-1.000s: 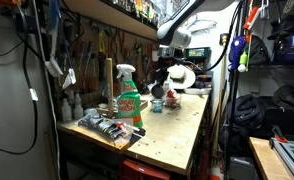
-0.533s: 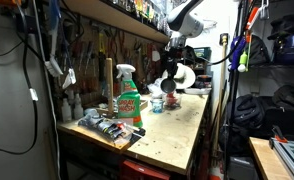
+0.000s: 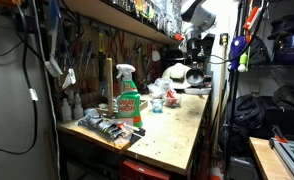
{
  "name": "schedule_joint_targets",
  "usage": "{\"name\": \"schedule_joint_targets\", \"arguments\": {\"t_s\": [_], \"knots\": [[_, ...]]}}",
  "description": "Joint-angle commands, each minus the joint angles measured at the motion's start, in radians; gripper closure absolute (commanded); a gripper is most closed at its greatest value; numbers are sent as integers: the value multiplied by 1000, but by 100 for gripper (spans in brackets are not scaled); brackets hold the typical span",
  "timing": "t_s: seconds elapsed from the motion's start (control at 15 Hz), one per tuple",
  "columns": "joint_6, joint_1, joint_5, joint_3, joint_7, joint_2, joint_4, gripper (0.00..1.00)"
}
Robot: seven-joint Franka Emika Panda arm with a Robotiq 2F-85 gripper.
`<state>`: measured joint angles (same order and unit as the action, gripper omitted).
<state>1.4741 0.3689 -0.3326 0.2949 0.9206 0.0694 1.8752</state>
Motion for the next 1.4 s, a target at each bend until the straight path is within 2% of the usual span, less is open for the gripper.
{"name": "schedule_joint_targets", "arguments": {"t_s": [0.0,0.33,0.53,0.6,0.67,1.13,1.2,1.33], "knots": [[-166,23,-46,19,62,141,-140,86],[-326,73,-116,-22,60,387,-335,86],[-320,123,-125,-56,105,495,-415,86],[-274,96,-99,-59,67,413,-326,86],[-273,106,-99,-66,72,443,-343,61],[-274,105,-99,-71,72,426,-346,61],[-274,105,-99,-71,72,426,-346,86],[-242,116,-117,-72,90,424,-317,86]]}}
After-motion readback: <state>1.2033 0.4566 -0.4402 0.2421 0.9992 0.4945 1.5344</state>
